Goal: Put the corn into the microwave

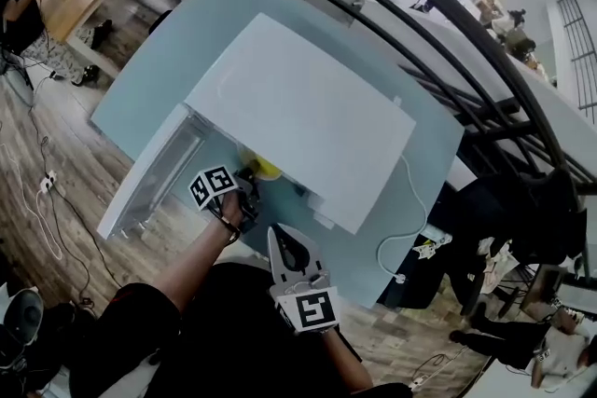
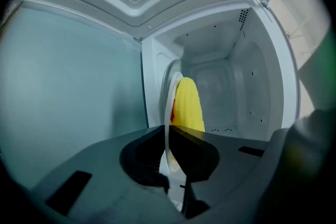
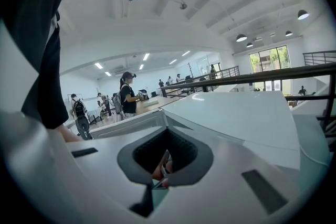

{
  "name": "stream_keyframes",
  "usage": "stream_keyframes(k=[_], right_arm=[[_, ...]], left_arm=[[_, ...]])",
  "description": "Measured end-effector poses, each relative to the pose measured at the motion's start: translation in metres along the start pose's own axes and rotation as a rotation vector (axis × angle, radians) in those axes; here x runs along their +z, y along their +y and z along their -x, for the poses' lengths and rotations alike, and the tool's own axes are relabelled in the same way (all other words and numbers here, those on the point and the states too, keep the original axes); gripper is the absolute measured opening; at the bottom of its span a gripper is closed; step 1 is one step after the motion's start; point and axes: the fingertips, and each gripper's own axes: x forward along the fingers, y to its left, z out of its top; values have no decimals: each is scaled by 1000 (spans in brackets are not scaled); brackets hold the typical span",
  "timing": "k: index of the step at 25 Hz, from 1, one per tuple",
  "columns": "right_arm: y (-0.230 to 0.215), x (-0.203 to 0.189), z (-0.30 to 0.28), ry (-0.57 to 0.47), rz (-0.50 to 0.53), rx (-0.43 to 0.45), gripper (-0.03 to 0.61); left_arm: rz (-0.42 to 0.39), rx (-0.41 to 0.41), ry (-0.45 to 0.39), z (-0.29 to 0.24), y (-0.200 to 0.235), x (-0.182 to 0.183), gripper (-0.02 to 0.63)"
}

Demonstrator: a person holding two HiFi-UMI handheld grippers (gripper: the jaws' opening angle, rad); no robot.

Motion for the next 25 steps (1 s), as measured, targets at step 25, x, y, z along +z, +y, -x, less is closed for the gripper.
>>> stream_keyframes(k=[25], right_arm=[[-13, -4, 7, -4, -33, -51, 8]], left_arm=[[-177, 120, 17, -11, -2, 1, 126]])
